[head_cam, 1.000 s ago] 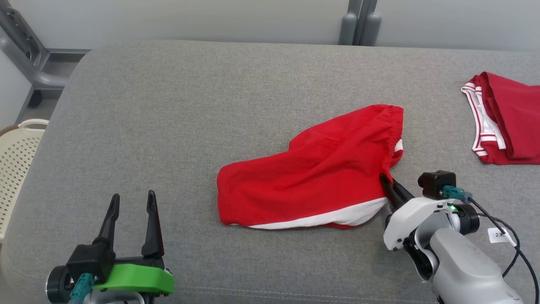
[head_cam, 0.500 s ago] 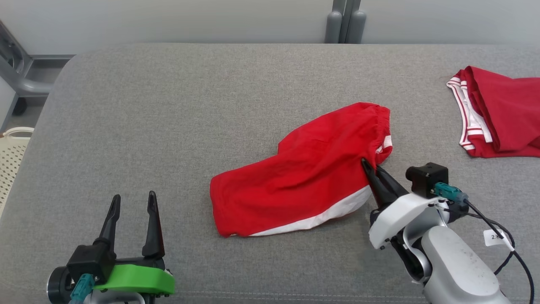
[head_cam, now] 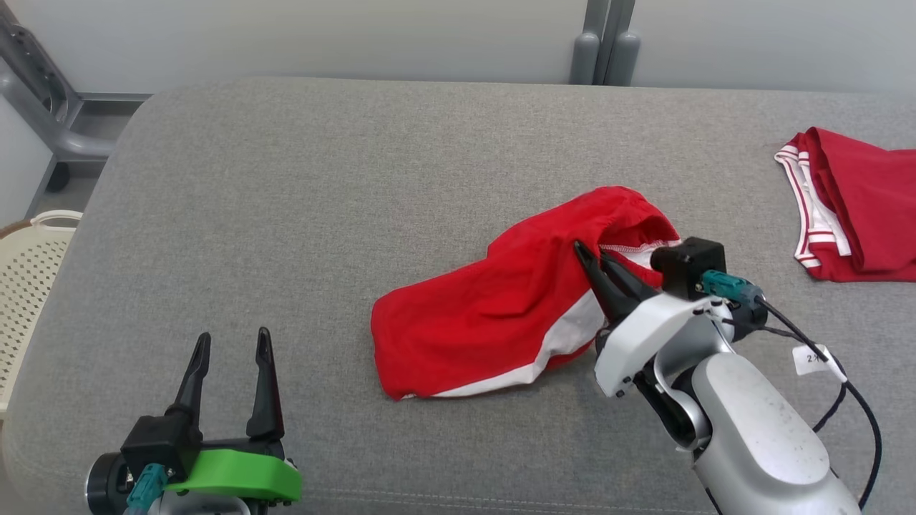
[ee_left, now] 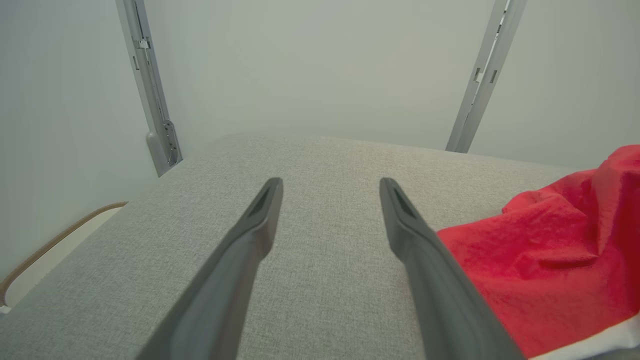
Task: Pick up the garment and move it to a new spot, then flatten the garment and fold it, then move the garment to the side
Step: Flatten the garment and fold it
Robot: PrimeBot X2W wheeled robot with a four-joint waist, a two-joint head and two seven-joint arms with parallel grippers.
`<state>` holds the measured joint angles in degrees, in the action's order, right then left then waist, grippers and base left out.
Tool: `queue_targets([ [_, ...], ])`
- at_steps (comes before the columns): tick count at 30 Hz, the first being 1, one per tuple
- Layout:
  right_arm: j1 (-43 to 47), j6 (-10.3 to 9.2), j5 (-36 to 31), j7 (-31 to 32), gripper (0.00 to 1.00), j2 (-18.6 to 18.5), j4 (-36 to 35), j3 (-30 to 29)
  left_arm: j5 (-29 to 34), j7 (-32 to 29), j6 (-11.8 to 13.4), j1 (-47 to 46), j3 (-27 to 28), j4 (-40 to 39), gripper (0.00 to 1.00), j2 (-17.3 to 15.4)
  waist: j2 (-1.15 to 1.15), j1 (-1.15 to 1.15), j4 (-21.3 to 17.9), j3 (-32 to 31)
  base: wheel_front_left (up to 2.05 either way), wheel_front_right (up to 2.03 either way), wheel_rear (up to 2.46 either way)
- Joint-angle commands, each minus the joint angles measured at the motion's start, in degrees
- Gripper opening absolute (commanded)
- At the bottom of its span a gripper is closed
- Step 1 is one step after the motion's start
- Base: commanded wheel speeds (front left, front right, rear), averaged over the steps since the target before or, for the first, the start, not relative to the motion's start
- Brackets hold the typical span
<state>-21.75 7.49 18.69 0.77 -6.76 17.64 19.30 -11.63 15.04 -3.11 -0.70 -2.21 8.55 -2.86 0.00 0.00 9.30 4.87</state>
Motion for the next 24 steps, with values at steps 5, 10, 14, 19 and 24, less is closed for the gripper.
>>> queue_targets([
  [5, -4.37, 0.0, -0.09, 1.22, 0.0, 0.89, 3.49, 0.46, 0.1, 0.14, -0.25, -0.63, -0.37, 0.14, 1.0, -0.09, 0.0, 0.0, 0.57, 0.17, 0.0, 0.0, 0.0],
  [10, -10.08, 0.0, 0.86, 1.52, 0.0, 1.46, 12.19, 1.45, 0.13, 0.14, -0.57, -1.4, -1.02, 0.6, 1.0, -0.08, 0.0, 0.0, 1.23, 0.58, 0.0, 0.0, 0.0],
  [14, -14.36, 0.0, 2.12, -1.35, 0.0, 1.9, 20.55, 2.13, 0.03, 0.14, -0.73, -1.87, -1.75, 1.16, 1.0, -0.09, 0.0, 0.0, 2.22, 0.7, 0.0, 0.0, 0.0],
  [19, -17.75, 0.0, 2.95, -6.71, 1.0, 2.24, 29.53, 2.92, -0.38, 0.14, -0.57, -2.35, -2.45, 1.46, 1.0, -0.09, 0.0, 0.0, 2.99, 0.77, 0.0, 0.0, 0.0],
  [24, -20.31, 0.0, 4.18, -12.11, 1.0, 2.58, 36.98, 4.25, -0.58, 0.14, -0.1, -2.22, -2.38, 1.38, 1.0, -0.09, 0.0, 0.0, 2.4, 0.71, 0.0, 0.0, 0.0],
])
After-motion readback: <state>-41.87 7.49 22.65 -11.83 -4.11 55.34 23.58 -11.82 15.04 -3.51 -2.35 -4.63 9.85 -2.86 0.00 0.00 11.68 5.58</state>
